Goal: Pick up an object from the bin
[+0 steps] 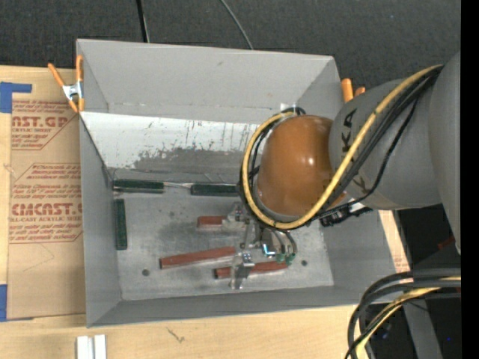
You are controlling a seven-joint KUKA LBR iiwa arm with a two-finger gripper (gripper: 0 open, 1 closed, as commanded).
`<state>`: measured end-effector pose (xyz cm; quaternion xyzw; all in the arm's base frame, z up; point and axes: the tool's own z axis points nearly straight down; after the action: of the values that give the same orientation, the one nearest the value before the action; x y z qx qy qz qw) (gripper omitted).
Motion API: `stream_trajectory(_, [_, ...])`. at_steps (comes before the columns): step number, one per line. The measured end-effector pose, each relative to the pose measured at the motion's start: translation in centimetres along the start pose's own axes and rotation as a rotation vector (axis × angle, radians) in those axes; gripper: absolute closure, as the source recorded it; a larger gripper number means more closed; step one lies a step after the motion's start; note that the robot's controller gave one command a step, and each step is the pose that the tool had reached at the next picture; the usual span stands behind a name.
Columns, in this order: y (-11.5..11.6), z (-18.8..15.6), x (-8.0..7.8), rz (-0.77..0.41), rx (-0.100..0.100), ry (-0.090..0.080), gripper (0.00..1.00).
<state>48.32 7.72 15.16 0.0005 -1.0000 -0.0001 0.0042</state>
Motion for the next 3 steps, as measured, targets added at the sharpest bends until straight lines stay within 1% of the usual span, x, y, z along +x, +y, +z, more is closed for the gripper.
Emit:
stream_trajectory(1, [0.0, -0.4, -0.2, 0.001, -0.001, -0.008, 0.0])
stream_trajectory(2, [-5.7, 7.4, -0.2, 0.02, 0.0, -0.013, 0.0])
stream_trajectory(3, [-6.4, 7.5, -0.5, 0.016, -0.004, -0.02, 0.0])
